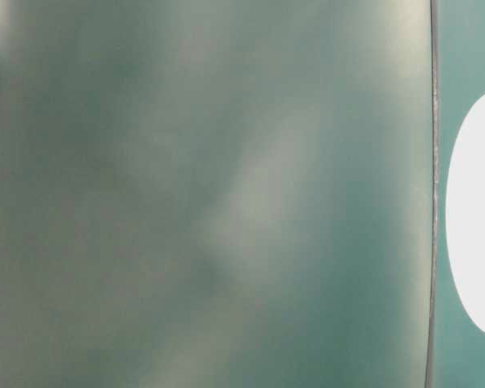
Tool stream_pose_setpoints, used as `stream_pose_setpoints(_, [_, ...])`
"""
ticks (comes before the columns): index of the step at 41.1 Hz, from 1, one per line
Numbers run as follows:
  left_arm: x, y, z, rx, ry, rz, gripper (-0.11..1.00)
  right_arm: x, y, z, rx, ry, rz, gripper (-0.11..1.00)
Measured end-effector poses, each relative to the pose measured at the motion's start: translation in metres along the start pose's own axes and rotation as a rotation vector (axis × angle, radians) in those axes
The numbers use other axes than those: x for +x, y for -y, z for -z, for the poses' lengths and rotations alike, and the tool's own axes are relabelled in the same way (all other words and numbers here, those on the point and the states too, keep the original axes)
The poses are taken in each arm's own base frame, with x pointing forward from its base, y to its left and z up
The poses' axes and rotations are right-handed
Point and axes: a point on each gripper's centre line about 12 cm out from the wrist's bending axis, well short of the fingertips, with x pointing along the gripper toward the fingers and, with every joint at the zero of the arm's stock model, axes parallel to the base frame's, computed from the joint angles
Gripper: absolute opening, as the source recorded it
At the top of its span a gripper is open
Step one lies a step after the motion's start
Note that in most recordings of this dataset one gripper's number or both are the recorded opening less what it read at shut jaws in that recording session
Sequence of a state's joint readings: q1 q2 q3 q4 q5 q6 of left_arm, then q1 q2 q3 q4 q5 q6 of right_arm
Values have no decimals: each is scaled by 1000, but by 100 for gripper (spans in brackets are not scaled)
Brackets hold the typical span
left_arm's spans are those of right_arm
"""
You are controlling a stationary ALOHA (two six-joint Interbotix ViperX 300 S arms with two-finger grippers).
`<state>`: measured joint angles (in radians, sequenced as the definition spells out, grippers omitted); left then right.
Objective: Scoop the yellow hexagonal prism block from the bowl with a spoon using the right arm.
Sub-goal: 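Close the right gripper on the spoon handle near the rest, then lift the pink spoon out of the rest and swing it over the bowl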
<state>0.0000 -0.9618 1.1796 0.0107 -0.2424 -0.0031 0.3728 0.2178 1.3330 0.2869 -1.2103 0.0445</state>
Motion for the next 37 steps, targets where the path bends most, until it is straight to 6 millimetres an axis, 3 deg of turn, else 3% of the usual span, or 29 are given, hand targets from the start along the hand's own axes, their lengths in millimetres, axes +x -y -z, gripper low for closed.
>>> stream_pose_setpoints(20, [0,0,0,0,0,2,4,0,0,-1,1,11,2,47])
stream_pose_setpoints(32, [0,0,0,0,-2,2,4,0,0,-2,1,20,2,25])
stream_pose_setpoints(37, [0,0,1,0,-2,2,4,0,1,-3,2,25,3,24])
